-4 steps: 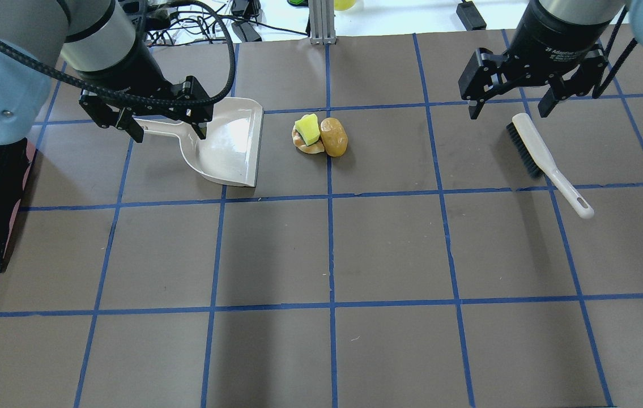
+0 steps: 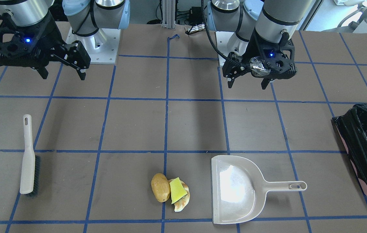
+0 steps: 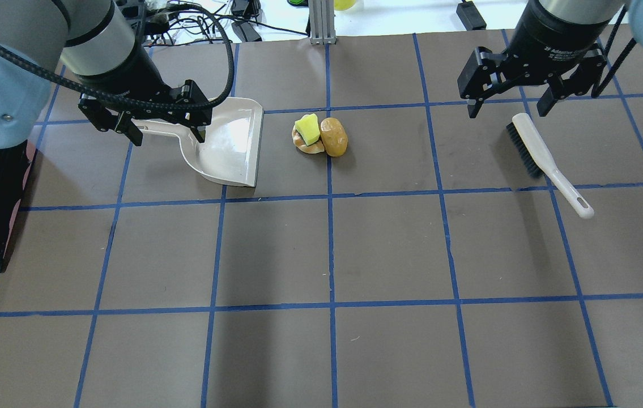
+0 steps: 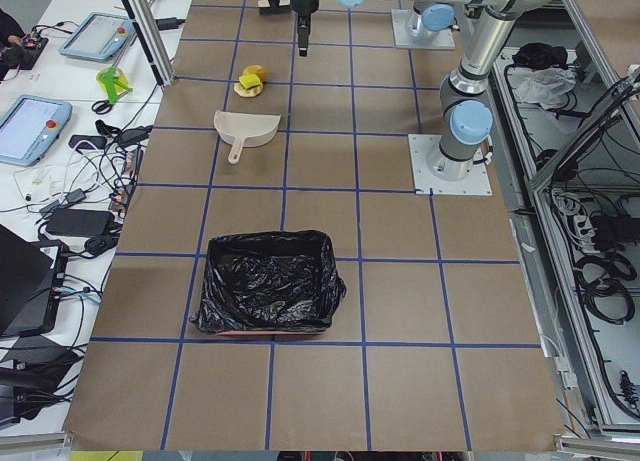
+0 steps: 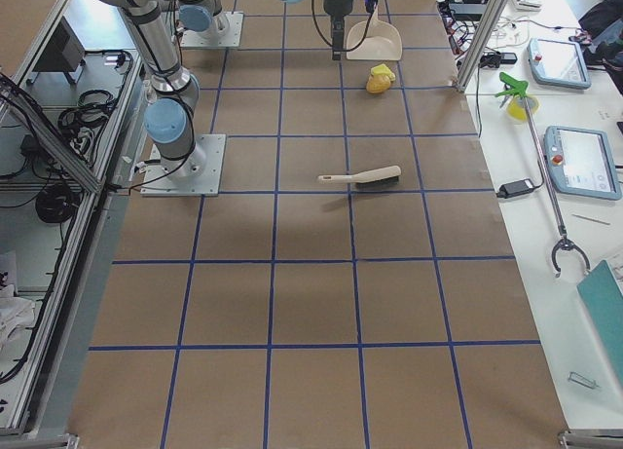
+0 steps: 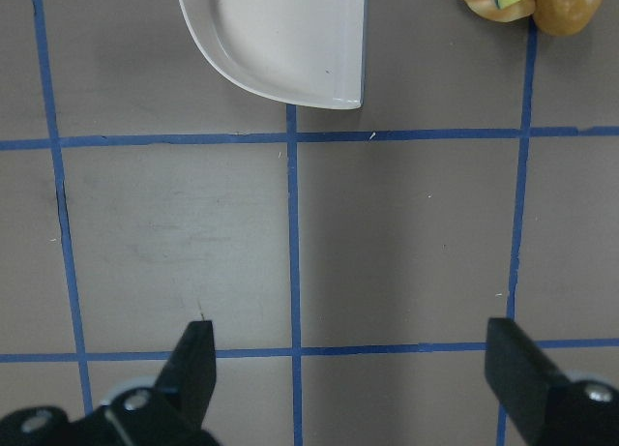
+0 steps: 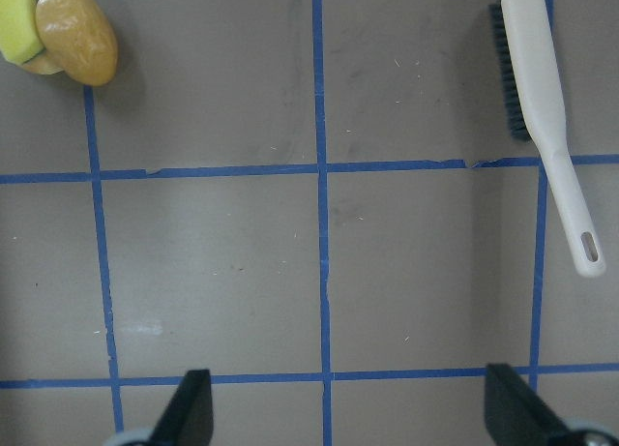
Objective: Sweep and dump trash into bin
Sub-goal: 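Move the left gripper to the dustpan handle while the right gripper approaches the brush handle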
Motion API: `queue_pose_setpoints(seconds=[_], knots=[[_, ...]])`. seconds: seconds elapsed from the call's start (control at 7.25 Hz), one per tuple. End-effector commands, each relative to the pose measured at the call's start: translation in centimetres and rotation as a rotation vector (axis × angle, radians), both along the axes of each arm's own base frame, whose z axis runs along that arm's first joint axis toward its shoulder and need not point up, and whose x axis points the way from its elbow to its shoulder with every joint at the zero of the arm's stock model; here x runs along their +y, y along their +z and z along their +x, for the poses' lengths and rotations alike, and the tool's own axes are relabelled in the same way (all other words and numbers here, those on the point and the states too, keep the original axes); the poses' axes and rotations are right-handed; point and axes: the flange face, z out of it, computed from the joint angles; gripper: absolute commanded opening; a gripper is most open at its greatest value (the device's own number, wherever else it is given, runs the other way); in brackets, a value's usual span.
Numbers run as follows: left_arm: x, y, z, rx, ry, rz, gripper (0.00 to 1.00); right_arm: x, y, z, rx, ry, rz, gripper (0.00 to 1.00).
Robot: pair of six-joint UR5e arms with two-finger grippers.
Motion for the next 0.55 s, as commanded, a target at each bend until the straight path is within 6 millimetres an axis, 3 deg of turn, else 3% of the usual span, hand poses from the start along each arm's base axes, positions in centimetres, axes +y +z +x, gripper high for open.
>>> queue_pose_setpoints(seconds=[0.0,0.28,0.41], knots=[[-1.7,-1.7,3.1,-0.004,-0.12,0.026,1.0,-0.4,0.1,-0.3,0.006,-0.014,-0.025,1.0],[-4.2,-7.1,9.9,-0.001,-0.239,0.042,1.0,-0.9,-1.3,-2.0,0.053,-0.006,0.02,1.0],[-5.2,-8.1,13.9,-0.007,-0.307,0.026,1.0,-1.2,-1.4,-4.3,0.063,0.061,0.022,1.0]])
